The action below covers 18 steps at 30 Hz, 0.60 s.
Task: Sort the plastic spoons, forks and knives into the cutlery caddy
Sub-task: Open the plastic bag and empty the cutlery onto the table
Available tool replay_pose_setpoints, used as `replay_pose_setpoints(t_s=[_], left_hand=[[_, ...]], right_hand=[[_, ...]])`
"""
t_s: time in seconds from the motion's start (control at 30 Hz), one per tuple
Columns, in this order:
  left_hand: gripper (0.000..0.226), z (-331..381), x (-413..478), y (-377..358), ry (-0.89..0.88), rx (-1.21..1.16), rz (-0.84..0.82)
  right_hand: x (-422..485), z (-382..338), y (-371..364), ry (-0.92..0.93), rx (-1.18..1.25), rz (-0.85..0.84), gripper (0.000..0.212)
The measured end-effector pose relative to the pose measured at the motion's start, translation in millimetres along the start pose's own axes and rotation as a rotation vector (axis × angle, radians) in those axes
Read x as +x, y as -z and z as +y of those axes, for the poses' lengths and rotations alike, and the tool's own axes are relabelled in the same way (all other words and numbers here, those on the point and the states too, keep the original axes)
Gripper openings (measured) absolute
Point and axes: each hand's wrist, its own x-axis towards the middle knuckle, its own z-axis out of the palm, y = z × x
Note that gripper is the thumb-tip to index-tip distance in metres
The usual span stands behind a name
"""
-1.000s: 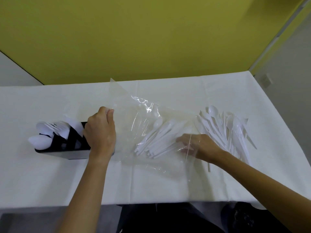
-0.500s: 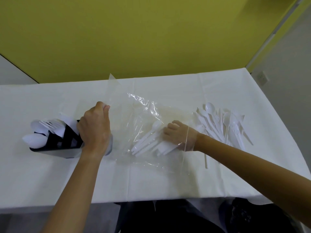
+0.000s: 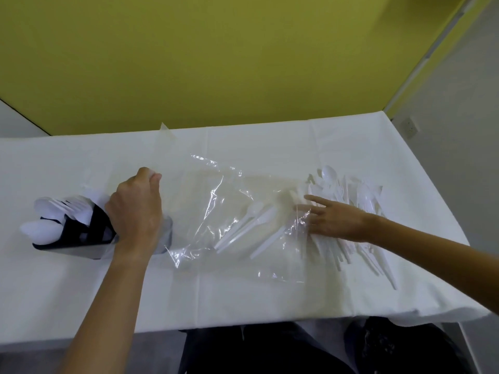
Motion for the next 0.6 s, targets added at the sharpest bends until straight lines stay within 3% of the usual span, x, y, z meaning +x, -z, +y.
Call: replay_pose_setpoints(t_s=[0.1, 0.2, 0.27, 0.5, 0.6], left_hand=[[0.028, -1, 1, 0, 0.013, -0.007, -0.011], [0.027, -1, 2, -1, 0.031, -0.019, -0.018], [0.027, -2, 4, -2, 0.038, -0.026, -0.018], [0.027, 1, 1, -2, 0.038, -0.061, -0.013], [0.026, 4, -1, -3, 0.045, -0.088, -0.022]], right_hand=[[-11, 4, 6, -0.048, 0.064, -0.003, 0.063], [-16, 6, 8, -0.039, 0.093, -0.059, 0.054], [-16, 2, 14, -0.081, 0.152, 0.016, 0.045], [8, -21, 14, -0.268, 0.485, 0.106, 0.066], [36, -30, 12, -0.31, 0.5, 0.14, 0.049]])
